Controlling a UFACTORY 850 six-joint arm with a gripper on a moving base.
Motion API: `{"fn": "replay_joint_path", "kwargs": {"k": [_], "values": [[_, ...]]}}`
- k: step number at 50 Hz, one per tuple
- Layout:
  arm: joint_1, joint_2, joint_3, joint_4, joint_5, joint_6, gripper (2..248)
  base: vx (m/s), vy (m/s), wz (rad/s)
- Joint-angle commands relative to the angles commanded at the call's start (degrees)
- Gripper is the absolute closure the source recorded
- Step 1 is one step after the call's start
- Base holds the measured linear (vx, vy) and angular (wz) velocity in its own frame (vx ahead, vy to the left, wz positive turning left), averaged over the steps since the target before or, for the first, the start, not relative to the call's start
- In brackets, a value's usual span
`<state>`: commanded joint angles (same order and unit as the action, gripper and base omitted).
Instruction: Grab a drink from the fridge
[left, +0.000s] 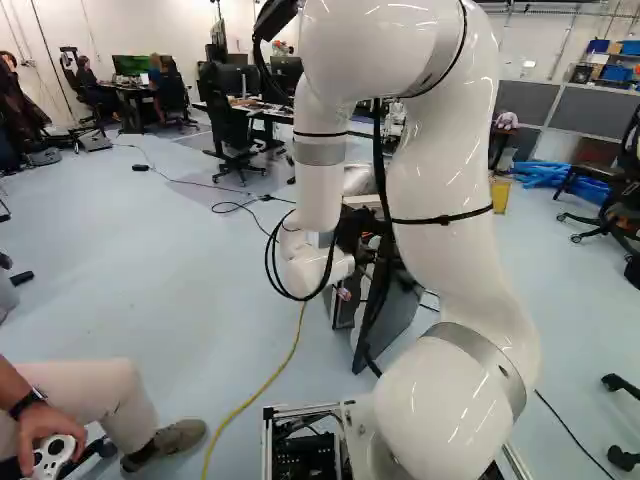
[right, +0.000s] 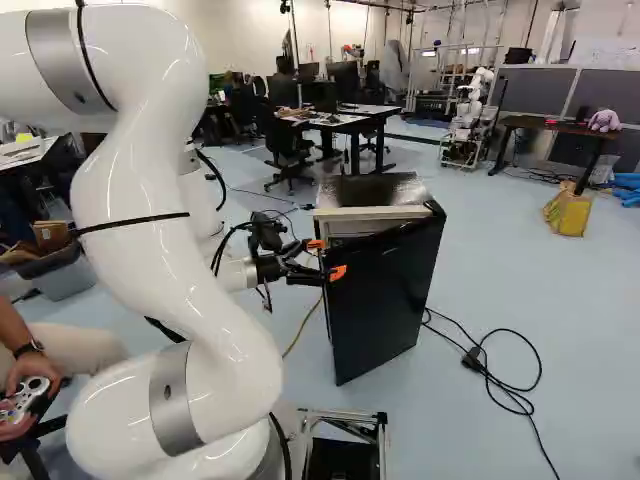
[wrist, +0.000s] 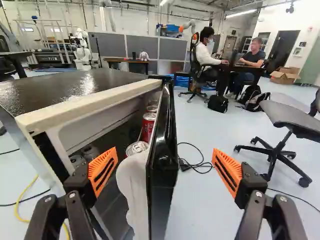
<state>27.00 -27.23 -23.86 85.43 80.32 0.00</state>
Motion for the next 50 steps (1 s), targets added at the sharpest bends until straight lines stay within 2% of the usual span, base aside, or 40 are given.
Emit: {"fn": "replay_joint_path", "kwargs": {"k": [32,50], "values": [[-1.45,1.44,3.73,4.29,0.33,0.0,3,0.0,0.0,0.0],[-3.34,1.89,5.2,7.96,0.33,0.0,3,0.0,0.0,0.0]]}}
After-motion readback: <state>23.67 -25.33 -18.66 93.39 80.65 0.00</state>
